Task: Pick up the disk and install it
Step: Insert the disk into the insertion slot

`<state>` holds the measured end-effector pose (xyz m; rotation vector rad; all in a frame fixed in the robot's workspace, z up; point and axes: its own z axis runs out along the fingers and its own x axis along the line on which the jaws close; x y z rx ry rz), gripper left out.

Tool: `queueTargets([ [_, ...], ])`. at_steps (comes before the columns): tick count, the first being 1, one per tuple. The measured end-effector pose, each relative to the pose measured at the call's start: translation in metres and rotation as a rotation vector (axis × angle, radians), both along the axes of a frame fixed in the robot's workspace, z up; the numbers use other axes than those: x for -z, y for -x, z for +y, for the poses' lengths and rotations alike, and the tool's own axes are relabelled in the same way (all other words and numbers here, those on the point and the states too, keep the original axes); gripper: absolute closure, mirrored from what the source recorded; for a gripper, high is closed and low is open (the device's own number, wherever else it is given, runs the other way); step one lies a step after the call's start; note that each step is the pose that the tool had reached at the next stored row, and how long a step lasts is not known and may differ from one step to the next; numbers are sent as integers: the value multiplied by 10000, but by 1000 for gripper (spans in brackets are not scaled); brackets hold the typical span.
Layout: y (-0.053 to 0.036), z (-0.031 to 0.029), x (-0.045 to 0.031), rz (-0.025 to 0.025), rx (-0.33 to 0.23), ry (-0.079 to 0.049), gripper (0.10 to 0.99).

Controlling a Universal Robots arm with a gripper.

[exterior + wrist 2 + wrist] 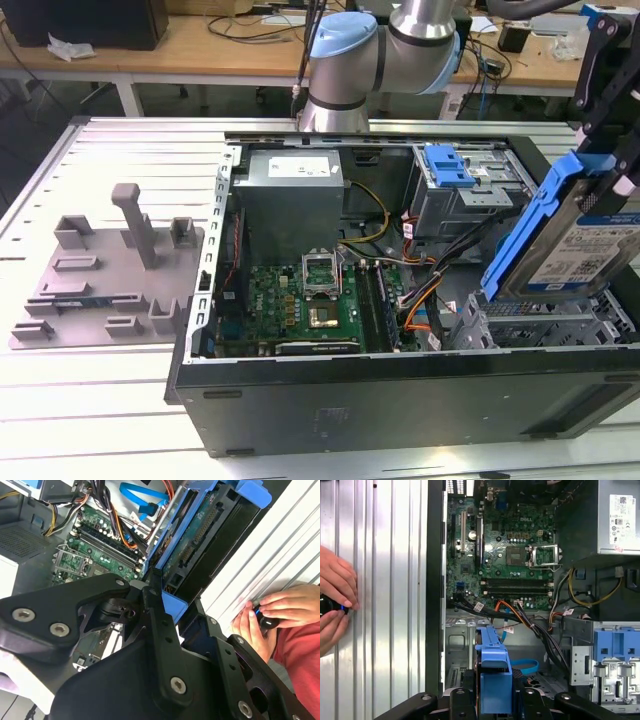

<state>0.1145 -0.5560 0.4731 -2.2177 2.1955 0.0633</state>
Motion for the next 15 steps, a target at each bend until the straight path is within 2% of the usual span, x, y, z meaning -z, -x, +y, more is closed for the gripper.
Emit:
queueTargets([
  [15,-11,0,70,0,0,-3,718],
])
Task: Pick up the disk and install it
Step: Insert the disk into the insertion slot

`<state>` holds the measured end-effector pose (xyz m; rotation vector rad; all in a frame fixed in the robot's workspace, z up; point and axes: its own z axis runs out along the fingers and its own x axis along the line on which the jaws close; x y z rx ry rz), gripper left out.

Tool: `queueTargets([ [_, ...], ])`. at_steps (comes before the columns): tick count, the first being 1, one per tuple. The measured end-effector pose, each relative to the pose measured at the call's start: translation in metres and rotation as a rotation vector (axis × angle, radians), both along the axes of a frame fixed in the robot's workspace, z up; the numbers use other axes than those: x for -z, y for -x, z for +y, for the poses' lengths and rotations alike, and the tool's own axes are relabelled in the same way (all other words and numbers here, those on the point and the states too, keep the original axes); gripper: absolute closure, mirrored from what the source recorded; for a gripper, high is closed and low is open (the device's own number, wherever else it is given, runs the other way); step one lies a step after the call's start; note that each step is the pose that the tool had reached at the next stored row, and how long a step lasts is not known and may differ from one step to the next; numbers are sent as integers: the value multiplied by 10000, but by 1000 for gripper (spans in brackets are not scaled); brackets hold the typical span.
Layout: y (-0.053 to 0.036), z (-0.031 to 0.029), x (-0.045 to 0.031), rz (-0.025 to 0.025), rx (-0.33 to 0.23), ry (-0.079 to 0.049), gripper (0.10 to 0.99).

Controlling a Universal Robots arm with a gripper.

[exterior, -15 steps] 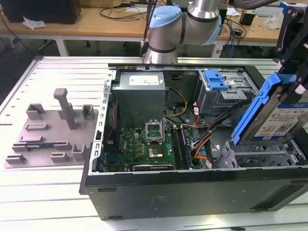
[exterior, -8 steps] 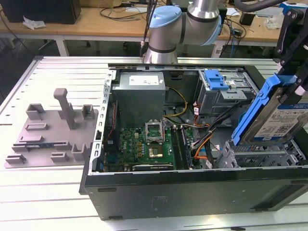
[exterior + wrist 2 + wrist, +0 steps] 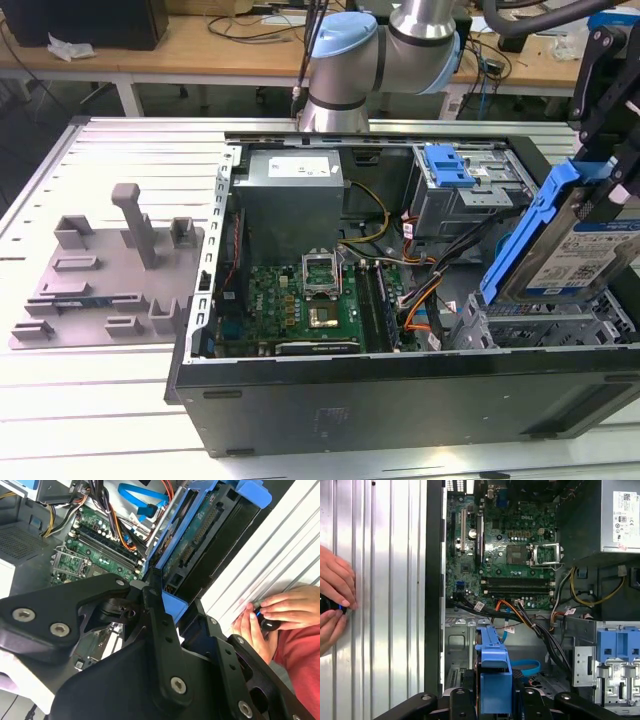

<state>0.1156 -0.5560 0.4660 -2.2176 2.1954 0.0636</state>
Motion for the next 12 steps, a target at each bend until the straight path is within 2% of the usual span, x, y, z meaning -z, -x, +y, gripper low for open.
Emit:
queueTargets([
  [5,-11,0,21,0,0,-1,718],
  [6,-27,-2,81,0,8,-16,718],
  [7,-21,-2,130,0,240,-15,718],
  [12,-21,-2,152,-1,277,-16,718],
])
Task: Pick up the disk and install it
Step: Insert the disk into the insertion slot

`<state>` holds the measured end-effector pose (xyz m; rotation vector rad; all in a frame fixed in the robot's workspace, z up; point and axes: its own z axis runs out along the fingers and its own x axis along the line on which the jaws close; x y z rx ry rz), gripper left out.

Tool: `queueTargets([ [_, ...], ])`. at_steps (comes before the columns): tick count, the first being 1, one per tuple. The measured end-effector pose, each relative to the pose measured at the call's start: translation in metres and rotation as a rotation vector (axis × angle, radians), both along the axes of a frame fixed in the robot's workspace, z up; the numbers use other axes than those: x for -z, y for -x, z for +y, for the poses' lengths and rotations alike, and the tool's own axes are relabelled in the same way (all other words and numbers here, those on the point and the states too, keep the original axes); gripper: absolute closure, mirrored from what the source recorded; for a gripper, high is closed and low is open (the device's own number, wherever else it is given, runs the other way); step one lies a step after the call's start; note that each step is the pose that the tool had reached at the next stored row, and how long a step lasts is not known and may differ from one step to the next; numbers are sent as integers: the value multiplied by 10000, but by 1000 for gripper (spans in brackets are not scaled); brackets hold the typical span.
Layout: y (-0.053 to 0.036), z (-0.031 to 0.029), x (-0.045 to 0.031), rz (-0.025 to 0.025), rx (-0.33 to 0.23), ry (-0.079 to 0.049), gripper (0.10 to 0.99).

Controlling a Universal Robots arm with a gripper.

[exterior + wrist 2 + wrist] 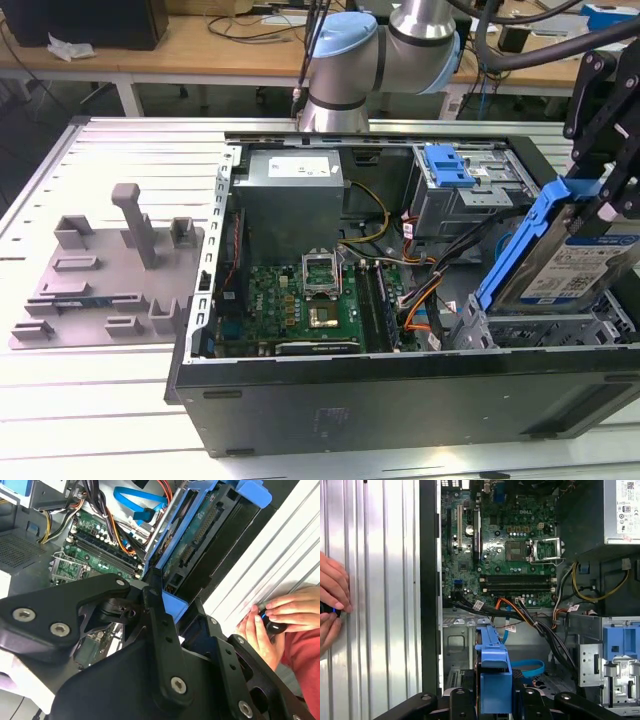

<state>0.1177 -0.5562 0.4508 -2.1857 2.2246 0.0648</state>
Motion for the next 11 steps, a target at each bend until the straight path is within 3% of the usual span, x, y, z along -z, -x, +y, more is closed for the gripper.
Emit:
queueTargets([
  [11,0,0,66,1,0,0,718],
])
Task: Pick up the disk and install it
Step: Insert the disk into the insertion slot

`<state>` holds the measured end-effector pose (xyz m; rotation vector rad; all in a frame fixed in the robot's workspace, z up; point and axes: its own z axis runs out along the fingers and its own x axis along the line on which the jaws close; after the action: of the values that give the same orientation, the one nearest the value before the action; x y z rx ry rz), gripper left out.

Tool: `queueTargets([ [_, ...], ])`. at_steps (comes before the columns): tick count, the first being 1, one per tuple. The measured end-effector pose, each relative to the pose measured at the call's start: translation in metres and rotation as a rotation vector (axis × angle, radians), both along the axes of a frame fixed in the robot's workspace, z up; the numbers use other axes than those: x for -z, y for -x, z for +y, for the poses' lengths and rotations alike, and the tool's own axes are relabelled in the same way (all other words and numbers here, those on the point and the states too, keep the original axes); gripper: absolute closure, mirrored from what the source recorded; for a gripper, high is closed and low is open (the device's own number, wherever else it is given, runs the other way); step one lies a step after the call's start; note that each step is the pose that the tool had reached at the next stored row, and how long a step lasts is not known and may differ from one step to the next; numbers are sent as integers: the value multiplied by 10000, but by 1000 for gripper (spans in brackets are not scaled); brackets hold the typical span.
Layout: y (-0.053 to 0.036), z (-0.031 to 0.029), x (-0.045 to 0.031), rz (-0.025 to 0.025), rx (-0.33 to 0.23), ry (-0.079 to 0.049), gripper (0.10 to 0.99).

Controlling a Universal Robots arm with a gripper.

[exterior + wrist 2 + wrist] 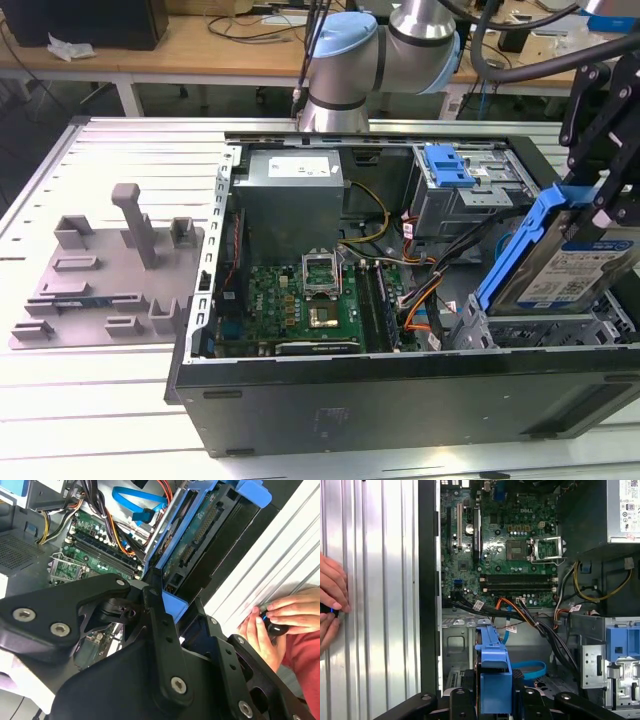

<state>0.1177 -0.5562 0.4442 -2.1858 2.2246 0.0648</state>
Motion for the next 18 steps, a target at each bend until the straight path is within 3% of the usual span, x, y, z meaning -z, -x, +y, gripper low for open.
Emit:
queueTargets([
  [18,0,0,155,-8,0,0,718],
])
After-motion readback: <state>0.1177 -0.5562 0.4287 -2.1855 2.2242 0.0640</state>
